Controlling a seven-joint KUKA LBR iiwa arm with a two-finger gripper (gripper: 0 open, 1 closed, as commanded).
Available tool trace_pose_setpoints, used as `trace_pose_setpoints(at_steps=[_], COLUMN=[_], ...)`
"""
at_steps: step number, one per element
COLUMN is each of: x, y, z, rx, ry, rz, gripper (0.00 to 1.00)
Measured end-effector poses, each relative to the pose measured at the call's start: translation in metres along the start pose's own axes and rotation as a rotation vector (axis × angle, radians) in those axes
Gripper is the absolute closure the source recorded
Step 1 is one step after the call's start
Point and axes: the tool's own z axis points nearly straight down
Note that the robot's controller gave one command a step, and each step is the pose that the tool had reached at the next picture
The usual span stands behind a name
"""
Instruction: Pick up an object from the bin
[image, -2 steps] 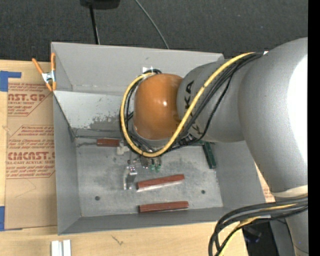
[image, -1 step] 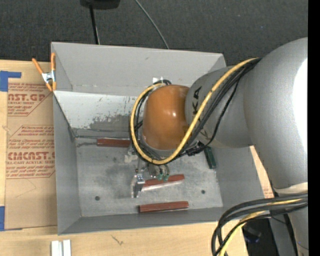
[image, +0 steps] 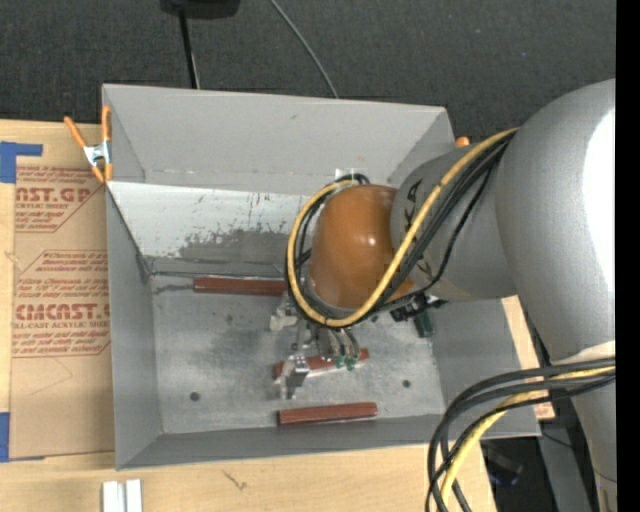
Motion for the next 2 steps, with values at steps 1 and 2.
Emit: trace_pose_setpoints(at_steps=[1,2], x=[0.0036,0.0036], y=[-0.0354,-0.0354], z=[0.0116,0.0116], rx=[0.0,-0.001], ry=[-0.025,-0.025], rz=[-0.221,-0.221], gripper=[1.0,1.0])
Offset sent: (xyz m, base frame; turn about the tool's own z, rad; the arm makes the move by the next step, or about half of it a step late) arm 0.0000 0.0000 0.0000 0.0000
